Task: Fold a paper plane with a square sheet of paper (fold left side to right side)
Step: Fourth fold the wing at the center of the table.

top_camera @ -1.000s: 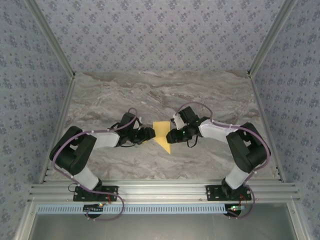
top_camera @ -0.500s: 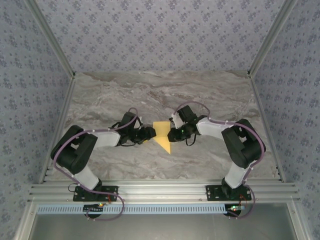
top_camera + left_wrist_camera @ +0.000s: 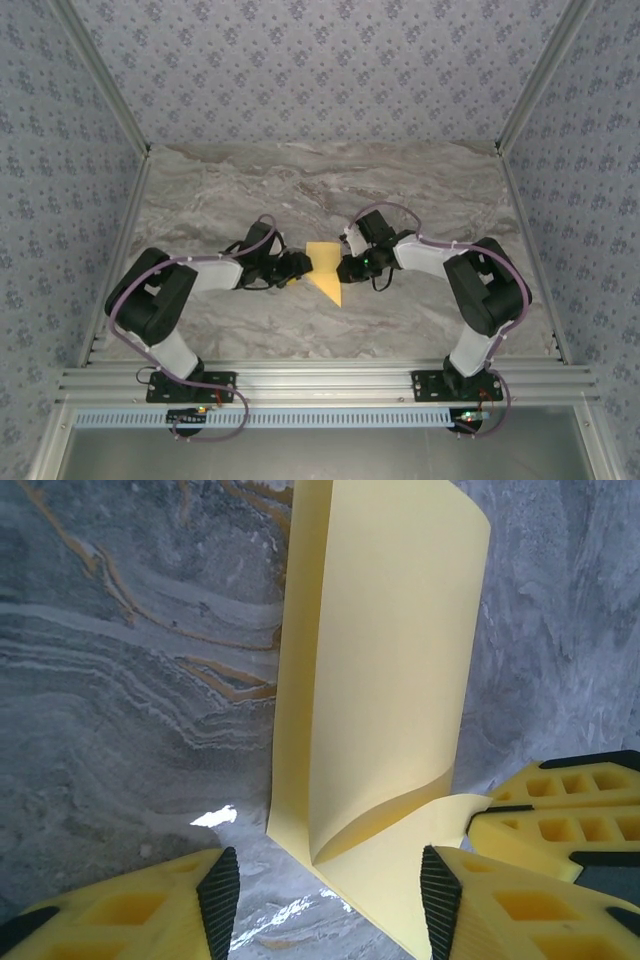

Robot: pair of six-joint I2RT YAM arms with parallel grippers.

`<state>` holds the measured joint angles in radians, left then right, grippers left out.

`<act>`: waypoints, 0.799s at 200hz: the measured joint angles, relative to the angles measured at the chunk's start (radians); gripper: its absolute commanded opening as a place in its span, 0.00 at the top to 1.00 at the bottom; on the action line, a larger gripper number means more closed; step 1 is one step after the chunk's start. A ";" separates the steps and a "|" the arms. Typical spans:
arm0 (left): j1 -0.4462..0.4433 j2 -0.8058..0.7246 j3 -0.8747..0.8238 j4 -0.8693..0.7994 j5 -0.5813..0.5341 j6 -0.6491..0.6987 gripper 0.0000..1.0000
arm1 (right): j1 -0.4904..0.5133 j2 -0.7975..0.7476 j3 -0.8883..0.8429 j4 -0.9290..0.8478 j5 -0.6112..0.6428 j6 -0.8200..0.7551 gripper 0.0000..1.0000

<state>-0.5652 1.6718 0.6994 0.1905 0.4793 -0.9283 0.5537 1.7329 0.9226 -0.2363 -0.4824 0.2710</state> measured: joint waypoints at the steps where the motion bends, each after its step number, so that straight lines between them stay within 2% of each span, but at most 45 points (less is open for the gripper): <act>1: 0.000 0.000 0.000 0.000 -0.001 0.000 0.51 | 0.000 0.000 0.000 0.000 0.000 0.000 0.93; 38: -0.002 0.018 0.019 -0.020 -0.001 -0.014 0.58 | 0.000 0.000 -0.004 0.001 0.000 0.000 0.93; 99: -0.019 0.011 0.024 -0.031 -0.027 -0.003 0.55 | -0.006 0.000 -0.010 0.002 0.000 0.000 0.94; 131: -0.057 0.011 0.031 -0.022 -0.027 0.023 0.55 | -0.021 -0.003 -0.018 0.006 0.000 0.000 0.94; 160: -0.045 0.008 0.031 -0.022 -0.031 0.029 0.55 | -0.026 -0.005 -0.023 0.008 -0.004 0.000 0.94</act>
<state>-0.6106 1.6794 0.7303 0.1684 0.4480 -0.8989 0.5274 1.7275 0.8997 -0.2283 -0.4862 0.2710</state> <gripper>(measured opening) 0.450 0.065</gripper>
